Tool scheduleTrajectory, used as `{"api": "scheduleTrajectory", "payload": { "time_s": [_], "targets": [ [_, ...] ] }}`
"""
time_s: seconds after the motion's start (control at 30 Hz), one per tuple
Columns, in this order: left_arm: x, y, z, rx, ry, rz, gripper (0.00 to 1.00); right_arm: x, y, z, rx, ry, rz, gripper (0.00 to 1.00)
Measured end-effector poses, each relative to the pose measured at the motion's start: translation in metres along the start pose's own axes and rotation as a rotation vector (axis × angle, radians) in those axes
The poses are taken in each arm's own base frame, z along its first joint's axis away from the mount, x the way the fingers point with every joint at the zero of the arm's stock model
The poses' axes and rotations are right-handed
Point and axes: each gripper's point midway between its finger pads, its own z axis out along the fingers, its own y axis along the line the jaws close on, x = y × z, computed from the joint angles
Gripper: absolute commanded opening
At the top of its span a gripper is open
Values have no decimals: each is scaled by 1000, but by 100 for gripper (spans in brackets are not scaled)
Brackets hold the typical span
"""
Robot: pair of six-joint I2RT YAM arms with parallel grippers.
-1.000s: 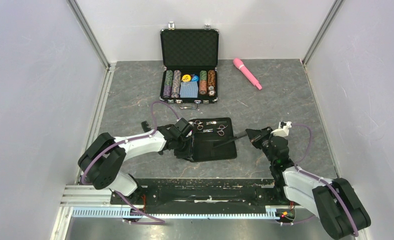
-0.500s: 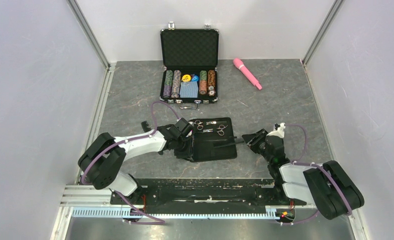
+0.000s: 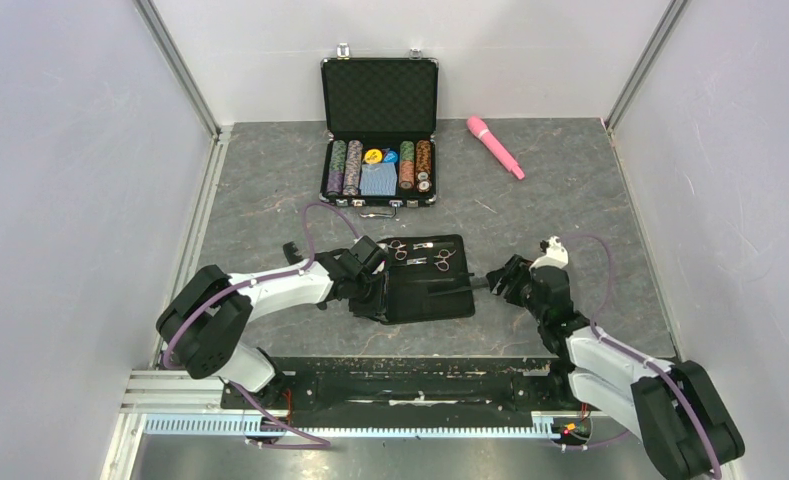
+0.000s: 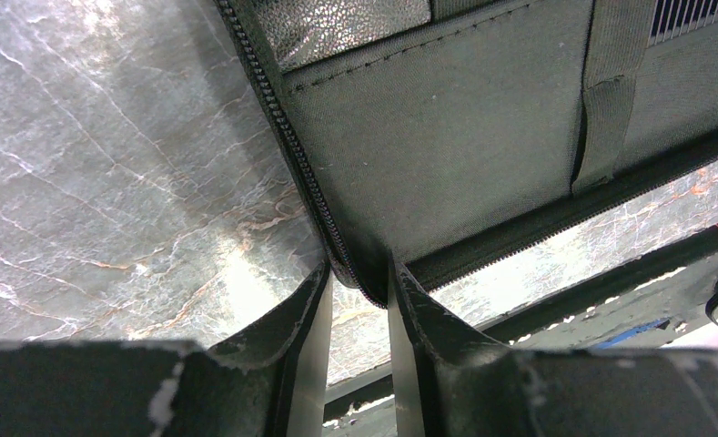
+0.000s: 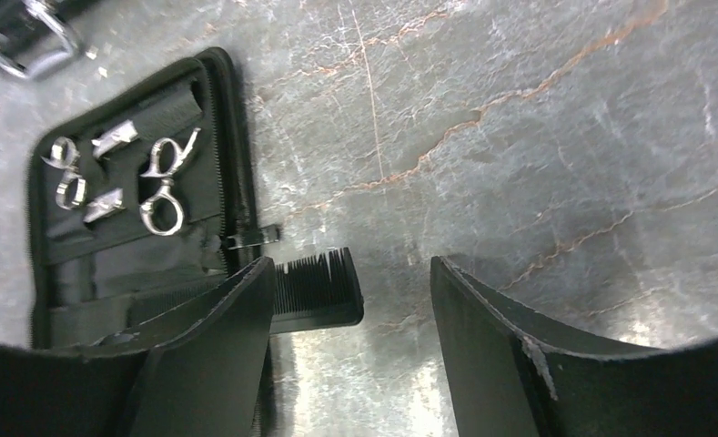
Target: Sort the hair-cutting tools
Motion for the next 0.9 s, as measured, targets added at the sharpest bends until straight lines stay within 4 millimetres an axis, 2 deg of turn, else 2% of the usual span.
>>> {"api": "scheduleTrajectory", "payload": {
  "time_s": [0.17, 0.47, 0.9],
  "targets": [
    [0, 0, 0, 0, -1, 0, 34, -4, -3, 2, 49, 73, -154, 69],
    [0, 0, 0, -7, 4, 1, 34, 6, -5, -3, 90, 254, -367, 70],
    [0, 0, 0, -16, 8, 4, 34, 17, 6, -8, 55, 321, -397, 69]
  ]
}}
